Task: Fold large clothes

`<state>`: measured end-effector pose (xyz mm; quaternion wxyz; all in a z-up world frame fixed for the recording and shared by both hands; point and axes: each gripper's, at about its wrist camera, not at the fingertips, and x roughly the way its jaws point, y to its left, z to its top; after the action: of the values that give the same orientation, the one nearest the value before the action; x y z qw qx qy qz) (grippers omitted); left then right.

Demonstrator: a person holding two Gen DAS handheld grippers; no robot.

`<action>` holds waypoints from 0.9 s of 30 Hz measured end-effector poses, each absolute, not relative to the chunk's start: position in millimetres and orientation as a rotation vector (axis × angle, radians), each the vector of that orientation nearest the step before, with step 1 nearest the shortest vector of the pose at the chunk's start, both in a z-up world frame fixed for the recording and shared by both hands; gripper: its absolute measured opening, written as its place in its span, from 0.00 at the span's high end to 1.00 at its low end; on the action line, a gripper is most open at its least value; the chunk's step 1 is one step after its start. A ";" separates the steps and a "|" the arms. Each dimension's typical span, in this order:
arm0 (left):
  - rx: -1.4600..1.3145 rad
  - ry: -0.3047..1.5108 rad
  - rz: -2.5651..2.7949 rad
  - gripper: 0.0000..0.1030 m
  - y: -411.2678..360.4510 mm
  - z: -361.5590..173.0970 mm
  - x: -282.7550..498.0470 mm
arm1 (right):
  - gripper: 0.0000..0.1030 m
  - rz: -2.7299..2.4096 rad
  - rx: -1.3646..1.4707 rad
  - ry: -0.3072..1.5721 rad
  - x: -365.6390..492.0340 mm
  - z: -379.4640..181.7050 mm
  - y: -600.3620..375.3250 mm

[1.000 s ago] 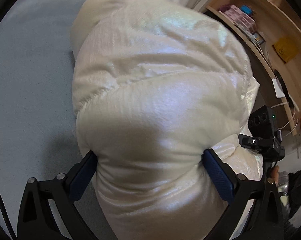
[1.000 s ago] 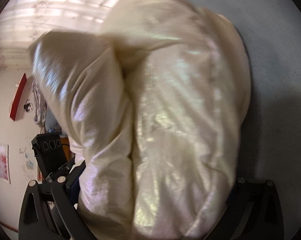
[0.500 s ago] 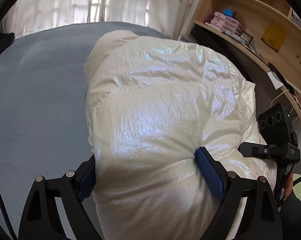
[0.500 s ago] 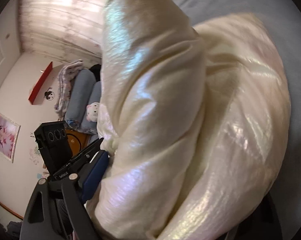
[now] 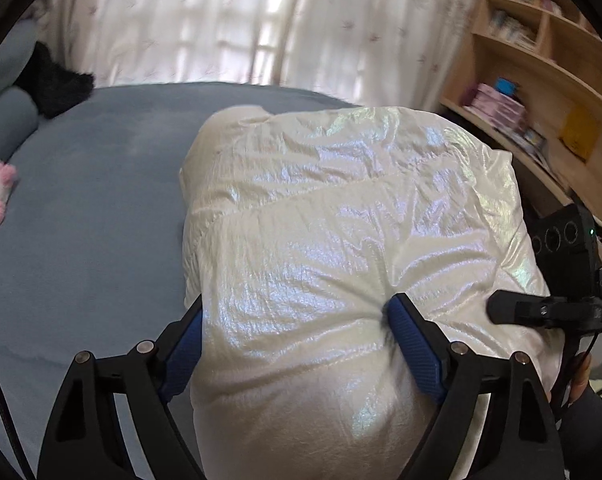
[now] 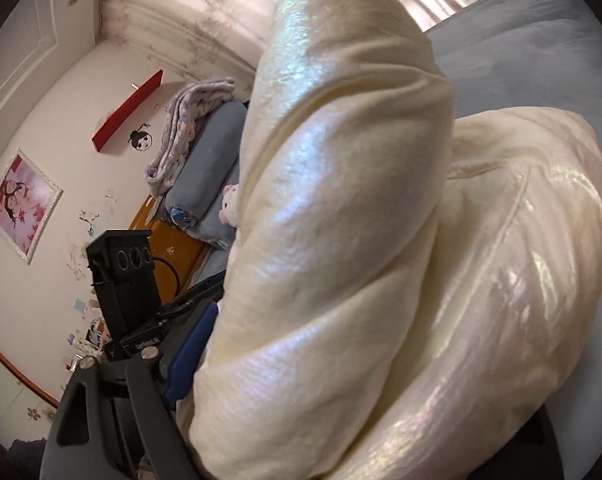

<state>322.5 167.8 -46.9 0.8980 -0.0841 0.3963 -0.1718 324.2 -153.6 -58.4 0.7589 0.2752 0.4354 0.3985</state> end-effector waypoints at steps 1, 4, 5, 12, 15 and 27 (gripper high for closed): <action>-0.176 0.844 -0.350 0.17 180.6 -57.0 329.5 | 0.22 0.859 0.612 0.981 333.6 -73.5 -142.4; -0.203 0.911 -0.332 0.17 216.5 -93.8 345.6 | 0.24 0.833 0.617 1.057 341.9 -107.5 -118.1; -0.215 0.912 -0.341 0.17 217.5 -100.5 349.0 | 0.23 0.833 0.611 1.068 341.4 -116.2 -113.3; -0.323 1.052 -0.505 0.03 246.5 -134.2 349.8 | 0.19 0.763 0.624 1.137 334.6 -130.1 -118.6; -0.413 1.157 -0.582 0.02 264.9 -152.2 350.9 | 0.12 0.677 0.584 1.185 334.3 -120.7 -106.1; -0.537 1.221 -0.648 0.01 262.7 -190.1 378.2 | 0.00 0.579 0.851 1.335 350.5 -176.1 -124.1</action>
<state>378.2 262.7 -190.1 0.7375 -0.2445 0.5560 -0.2953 350.5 -124.1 -176.1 0.6654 0.3770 0.5911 0.2563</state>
